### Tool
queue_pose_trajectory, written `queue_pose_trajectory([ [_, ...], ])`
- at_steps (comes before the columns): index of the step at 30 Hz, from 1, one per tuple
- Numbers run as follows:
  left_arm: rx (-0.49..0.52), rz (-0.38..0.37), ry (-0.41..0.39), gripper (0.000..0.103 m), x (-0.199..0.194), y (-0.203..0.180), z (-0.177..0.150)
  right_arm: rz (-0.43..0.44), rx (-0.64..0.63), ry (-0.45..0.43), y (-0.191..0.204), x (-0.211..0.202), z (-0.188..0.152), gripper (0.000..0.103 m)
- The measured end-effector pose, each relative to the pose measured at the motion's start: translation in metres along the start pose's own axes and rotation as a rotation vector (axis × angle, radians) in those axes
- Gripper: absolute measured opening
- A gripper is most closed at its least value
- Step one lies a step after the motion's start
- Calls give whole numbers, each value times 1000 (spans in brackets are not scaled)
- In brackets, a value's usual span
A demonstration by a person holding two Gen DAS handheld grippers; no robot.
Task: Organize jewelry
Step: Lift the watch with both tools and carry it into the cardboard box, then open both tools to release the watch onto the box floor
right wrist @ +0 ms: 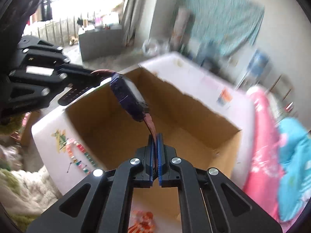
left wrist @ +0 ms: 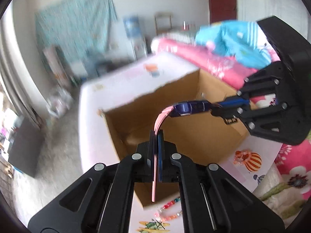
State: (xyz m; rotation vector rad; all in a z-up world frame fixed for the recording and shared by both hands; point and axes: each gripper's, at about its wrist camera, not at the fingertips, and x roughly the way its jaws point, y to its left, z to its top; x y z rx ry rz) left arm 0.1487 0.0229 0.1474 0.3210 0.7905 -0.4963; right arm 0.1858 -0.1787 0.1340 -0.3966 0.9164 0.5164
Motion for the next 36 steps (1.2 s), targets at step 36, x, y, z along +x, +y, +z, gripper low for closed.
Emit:
queue_pose_trajectory([
  [36, -148, -74, 228, 40, 90, 68, 57, 155, 214, 284, -80, 41, 34, 41],
])
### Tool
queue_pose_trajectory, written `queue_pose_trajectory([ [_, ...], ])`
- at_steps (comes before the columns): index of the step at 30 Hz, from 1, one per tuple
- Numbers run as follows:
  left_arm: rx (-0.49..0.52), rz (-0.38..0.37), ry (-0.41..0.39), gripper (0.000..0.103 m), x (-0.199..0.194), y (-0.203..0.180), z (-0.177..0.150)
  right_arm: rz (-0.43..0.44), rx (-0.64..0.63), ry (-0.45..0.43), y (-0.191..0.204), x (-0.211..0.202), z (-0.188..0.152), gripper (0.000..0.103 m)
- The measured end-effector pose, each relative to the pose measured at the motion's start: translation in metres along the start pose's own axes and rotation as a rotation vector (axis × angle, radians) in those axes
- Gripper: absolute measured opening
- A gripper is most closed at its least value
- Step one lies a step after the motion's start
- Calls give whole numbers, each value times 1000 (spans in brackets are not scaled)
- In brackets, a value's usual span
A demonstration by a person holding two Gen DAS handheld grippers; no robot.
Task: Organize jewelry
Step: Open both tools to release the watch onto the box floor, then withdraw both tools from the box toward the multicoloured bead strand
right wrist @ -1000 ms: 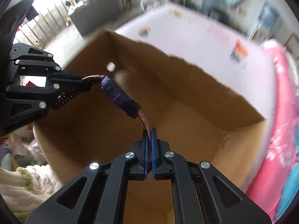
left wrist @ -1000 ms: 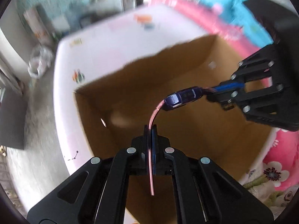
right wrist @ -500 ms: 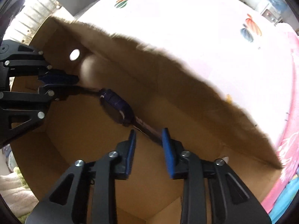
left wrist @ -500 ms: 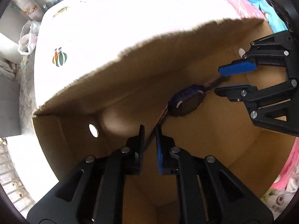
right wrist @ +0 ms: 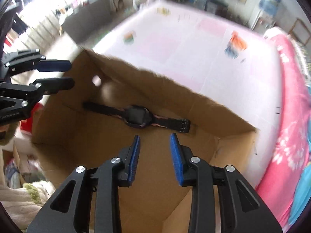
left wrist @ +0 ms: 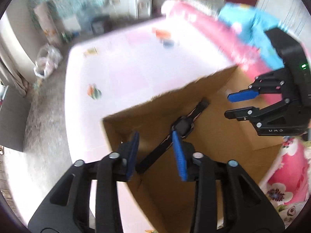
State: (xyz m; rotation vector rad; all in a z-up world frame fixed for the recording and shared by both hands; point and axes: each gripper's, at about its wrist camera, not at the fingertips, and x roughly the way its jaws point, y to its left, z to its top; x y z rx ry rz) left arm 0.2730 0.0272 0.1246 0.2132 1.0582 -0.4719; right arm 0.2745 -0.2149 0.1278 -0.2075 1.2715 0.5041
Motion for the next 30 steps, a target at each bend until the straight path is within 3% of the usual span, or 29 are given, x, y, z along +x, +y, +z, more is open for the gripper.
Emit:
queue_pose_trajectory([
  [3, -35, -5, -150, 51, -54, 3, -35, -24, 6, -156, 19, -52, -25, 52],
  [7, -70, 22, -286, 60, -97, -10, -99, 22, 54, -336, 44, -102, -82, 53],
  [10, -121, 75, -323, 60, -112, -10, -146, 83, 108, -398, 48, -107, -117, 53],
  [12, -180, 107, -329, 60, -100, -13, -180, 126, 173, -426, 61, -97, -148, 53],
  [14, -243, 96, -311, 60, -86, -14, -206, 189, 242, -423, 67, -74, -172, 53],
  [18, -378, 62, -249, 60, -45, -10, -247, 233, 372, -360, 83, -11, -200, 52],
  [21, -442, 37, -215, 59, -20, -3, -262, 254, 412, -300, 98, 25, -200, 43],
  [30, -385, 29, -156, 43, 7, 0, -262, 150, 371, -236, 127, 62, -175, 27],
])
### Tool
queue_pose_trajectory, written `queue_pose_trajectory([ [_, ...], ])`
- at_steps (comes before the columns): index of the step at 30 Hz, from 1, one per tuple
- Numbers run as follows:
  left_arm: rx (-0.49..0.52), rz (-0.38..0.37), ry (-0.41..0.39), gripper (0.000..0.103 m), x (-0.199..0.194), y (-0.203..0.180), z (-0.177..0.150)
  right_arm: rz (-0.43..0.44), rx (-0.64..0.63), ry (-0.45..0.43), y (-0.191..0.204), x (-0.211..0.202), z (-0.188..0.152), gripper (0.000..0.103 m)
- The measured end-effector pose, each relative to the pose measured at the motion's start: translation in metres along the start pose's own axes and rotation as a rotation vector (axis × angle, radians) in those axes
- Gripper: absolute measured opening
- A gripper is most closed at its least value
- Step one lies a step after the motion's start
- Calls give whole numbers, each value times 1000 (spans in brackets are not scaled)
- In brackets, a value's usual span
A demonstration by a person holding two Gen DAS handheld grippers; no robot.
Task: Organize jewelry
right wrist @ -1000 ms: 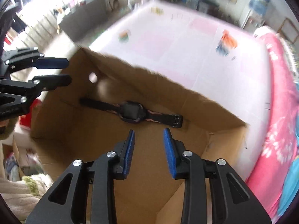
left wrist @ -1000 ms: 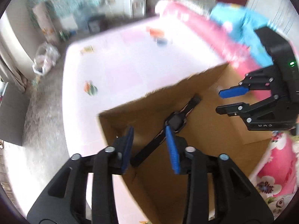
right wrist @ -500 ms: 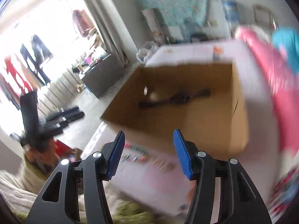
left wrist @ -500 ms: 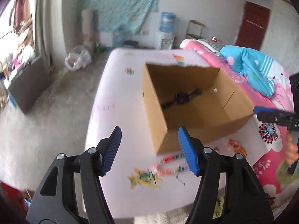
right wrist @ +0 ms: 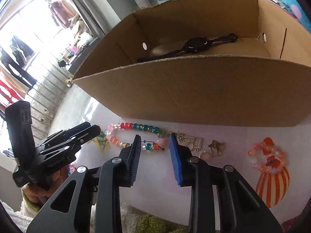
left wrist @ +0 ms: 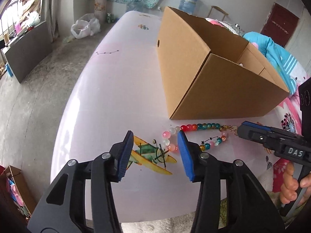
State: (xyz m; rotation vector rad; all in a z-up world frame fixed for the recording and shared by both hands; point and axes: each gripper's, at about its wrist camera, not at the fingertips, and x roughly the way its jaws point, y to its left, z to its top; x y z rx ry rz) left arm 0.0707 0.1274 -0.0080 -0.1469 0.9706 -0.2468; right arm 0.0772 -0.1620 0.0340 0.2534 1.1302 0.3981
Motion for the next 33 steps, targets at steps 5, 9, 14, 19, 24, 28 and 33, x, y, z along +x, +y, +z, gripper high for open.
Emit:
queue_pose_trajectory([
  [5, 35, -6, 35, 34, 13, -5, -2, -49, -9, 37, 6, 16, -2, 19],
  [9, 65, 2, 53, 28, 20, -9, -2, -68, -1, 56, 6, 21, -3, 16],
  [14, 121, 39, 59, 19, 23, -13, -3, -76, -4, 70, 13, 28, -1, 15],
  [19, 124, 3, 80, 16, 21, -14, -5, -86, -24, 77, 21, 31, -2, 15],
  [24, 104, -11, 87, 16, 21, -9, -5, -102, -42, 80, 27, 35, 0, 15],
  [28, 99, -8, 89, 16, 22, -9, -3, -103, -50, 89, 32, 38, 4, 15],
  [33, 123, 13, 82, 16, 22, -12, -3, -120, -66, 79, 38, 40, 1, 15],
])
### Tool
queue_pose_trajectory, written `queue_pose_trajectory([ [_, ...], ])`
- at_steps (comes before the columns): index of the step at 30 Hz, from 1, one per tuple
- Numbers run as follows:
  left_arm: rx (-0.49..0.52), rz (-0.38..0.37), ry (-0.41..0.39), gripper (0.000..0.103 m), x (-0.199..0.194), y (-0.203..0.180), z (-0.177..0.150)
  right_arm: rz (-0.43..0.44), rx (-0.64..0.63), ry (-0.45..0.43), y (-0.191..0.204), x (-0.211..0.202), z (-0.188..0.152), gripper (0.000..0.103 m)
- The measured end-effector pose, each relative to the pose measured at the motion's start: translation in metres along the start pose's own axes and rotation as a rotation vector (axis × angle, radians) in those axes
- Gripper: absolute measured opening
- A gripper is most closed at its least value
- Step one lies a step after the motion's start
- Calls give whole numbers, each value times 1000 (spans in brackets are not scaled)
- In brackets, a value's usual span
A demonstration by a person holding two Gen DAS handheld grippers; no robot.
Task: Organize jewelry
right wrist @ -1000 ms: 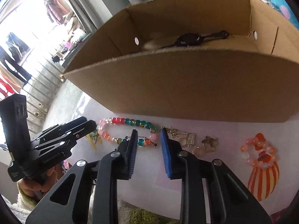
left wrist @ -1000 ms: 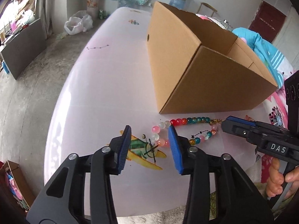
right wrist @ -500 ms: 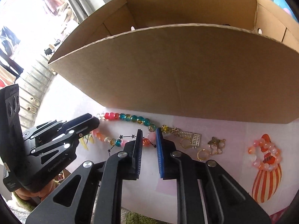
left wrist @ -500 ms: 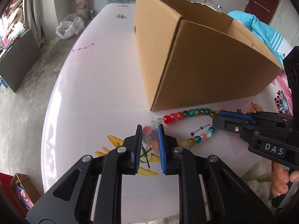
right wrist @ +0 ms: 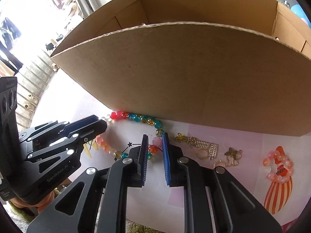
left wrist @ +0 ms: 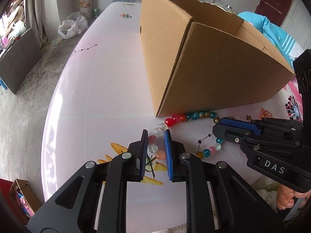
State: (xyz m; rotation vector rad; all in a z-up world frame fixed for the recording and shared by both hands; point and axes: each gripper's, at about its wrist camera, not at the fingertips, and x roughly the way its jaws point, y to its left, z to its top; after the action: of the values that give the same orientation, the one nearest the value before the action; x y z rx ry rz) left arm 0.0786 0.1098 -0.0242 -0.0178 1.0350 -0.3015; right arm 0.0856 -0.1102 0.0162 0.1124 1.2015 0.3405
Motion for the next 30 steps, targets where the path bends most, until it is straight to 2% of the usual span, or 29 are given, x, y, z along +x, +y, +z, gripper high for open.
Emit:
queue_pose_trajectory([
  [4, 37, 34, -11, 16, -1, -6, -1, 3, 5, -11, 0, 0, -3, 13],
  [8, 78, 92, -30, 9, -1, -15, -5, 19, 16, -19, -2, -1, -6, 10],
  [10, 78, 94, -30, 9, -3, -15, -5, 26, 18, -29, -2, -4, -7, 10],
  [22, 91, 47, -117, 9, -50, -32, -6, 62, -15, -118, -1, -38, -19, 10],
  [26, 105, 8, -178, 9, -84, -39, -4, 81, -36, -163, -3, -61, -21, 10],
  [30, 135, -54, -268, 9, -130, -49, 14, 109, -70, -244, 8, -102, -16, 10],
])
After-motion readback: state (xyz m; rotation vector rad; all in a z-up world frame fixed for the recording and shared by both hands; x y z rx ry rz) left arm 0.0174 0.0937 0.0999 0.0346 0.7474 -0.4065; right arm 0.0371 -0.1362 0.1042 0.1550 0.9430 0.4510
